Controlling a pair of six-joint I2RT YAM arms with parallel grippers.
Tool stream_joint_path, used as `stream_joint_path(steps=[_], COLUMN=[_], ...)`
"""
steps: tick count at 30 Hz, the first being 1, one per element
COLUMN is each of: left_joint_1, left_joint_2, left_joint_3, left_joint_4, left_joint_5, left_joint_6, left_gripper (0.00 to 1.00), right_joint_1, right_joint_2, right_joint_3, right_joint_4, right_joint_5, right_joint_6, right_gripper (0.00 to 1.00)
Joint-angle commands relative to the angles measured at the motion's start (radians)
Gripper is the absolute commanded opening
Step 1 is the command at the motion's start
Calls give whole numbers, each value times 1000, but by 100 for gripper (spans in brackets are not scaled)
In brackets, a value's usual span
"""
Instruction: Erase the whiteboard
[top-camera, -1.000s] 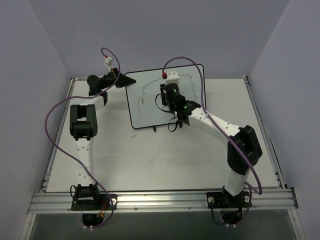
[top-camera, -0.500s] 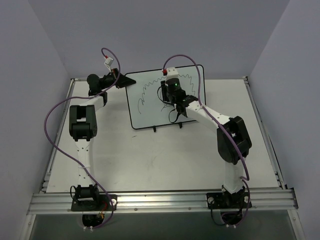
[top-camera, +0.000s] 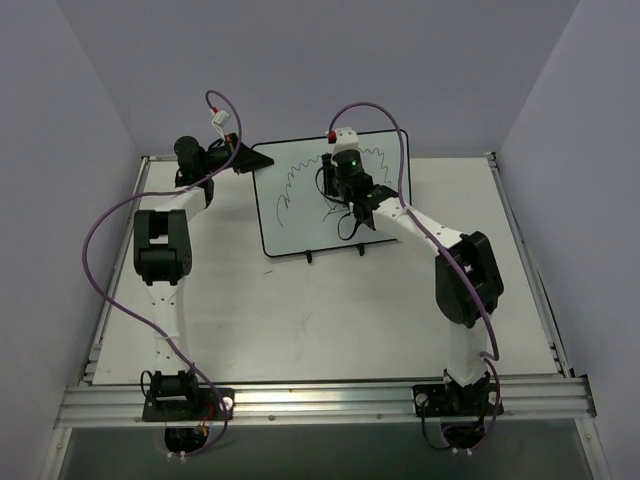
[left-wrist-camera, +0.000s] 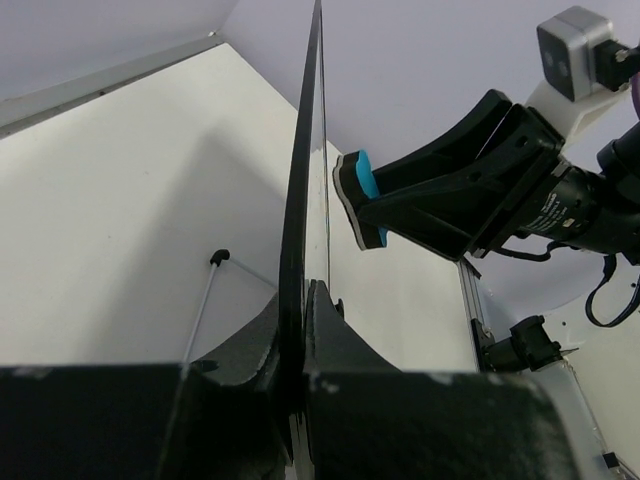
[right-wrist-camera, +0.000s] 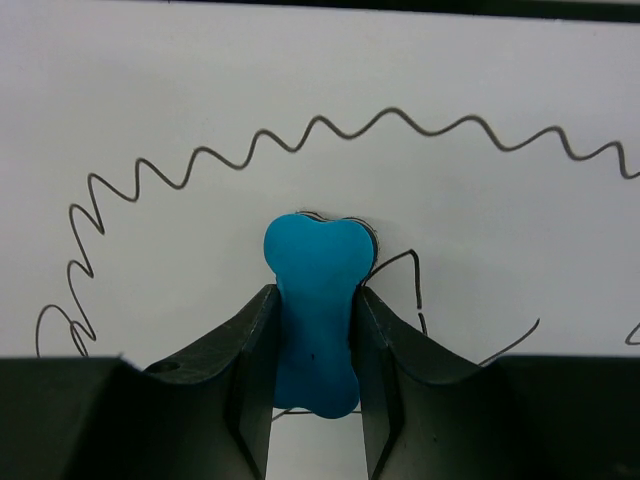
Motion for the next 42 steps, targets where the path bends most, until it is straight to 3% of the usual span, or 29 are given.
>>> stream_joint_path(steps=[1,18,27,37,42], left_joint_1=[-15,-17,-17,-17,-17], left_joint_2=[-49,-40,-29,-22,-23], left_joint_3=[-14,-52,-63,-55,-51], left_joint_4=[21,119,204,255,258], left_joint_5=[91,100,103,112,112], left_joint_6=[263,240,199,159,152], left_gripper=[2,2,2,2,2], right_joint_1=[-8,81,129,57,129], right_joint_2=[13,187,188,202,192], right_joint_3=[79,302,253,236,185], right_joint_4=[20,-26,26,19,-18], right_joint_5=[13,24,-1,51,83], right_joint_6=[2,-29,-62,-75,-67], right_gripper=[0,0,0,0,0])
